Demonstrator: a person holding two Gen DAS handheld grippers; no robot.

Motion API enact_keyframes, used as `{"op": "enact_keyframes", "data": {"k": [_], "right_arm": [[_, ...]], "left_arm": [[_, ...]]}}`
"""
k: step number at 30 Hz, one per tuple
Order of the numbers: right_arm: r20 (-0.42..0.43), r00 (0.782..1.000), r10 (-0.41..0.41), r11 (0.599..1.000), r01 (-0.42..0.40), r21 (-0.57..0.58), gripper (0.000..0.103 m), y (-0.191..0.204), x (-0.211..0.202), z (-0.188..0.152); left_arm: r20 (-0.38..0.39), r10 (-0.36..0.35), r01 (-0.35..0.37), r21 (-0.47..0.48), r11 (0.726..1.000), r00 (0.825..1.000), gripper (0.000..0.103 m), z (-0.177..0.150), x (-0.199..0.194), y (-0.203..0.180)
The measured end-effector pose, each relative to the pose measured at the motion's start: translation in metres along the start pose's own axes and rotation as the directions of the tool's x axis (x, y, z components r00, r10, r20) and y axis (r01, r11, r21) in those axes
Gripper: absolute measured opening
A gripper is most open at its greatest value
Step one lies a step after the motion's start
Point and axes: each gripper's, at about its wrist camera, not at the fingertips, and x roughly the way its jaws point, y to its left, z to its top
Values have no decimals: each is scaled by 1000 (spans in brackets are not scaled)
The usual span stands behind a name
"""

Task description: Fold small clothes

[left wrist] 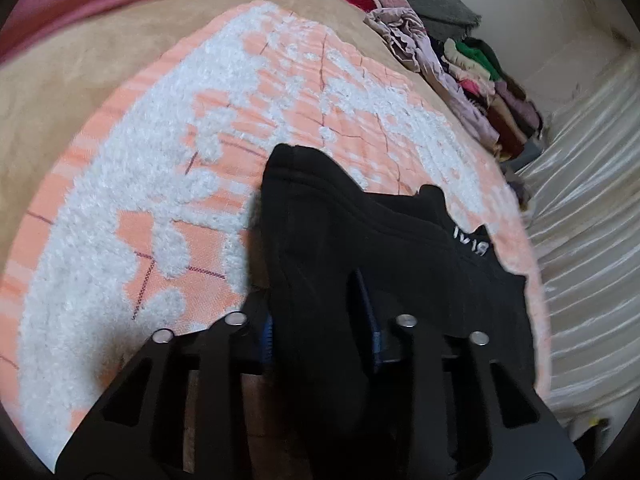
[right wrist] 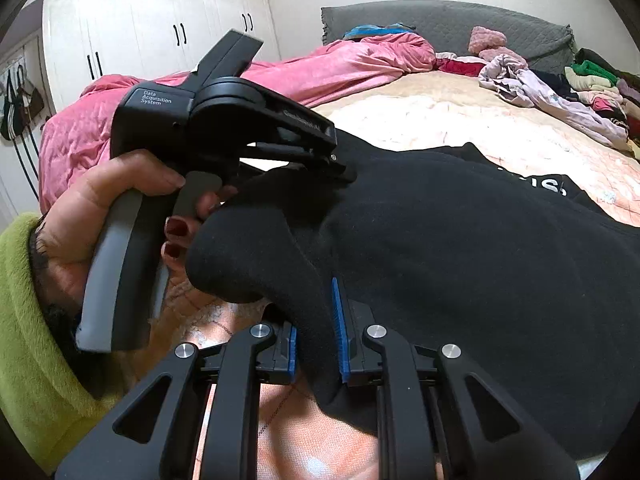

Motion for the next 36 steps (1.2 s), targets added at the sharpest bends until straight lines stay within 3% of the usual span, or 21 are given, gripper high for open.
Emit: {"op": "enact_keyframes", "data": {"k": [3, 8, 18, 27, 36], "right_arm": [[4, 1000, 1, 1000, -1, 11, 12, -1, -1, 1], [64, 998, 11, 999, -13, 36, 11, -9, -22, 3], [207, 978, -14, 988, -18, 152, 8, -54, -87, 3], [244, 969, -43, 954, -33, 299, 7, -114, -128, -19], [243, 968, -62, 914, -43, 403, 7, -157, -149, -52]], "left_arm": [[8, 39, -40, 20, 999, 999, 11, -1, -4, -12], [37, 51, -52, 24, 998, 998, 10, 4, -21, -33], [88, 39, -49, 107, 993, 995, 10, 9, -50, -127], [66, 62, -75, 204, 976, 996, 10, -4, -25, -213], [13, 81, -81, 299, 951, 997, 10, -27, 15, -276]]}}
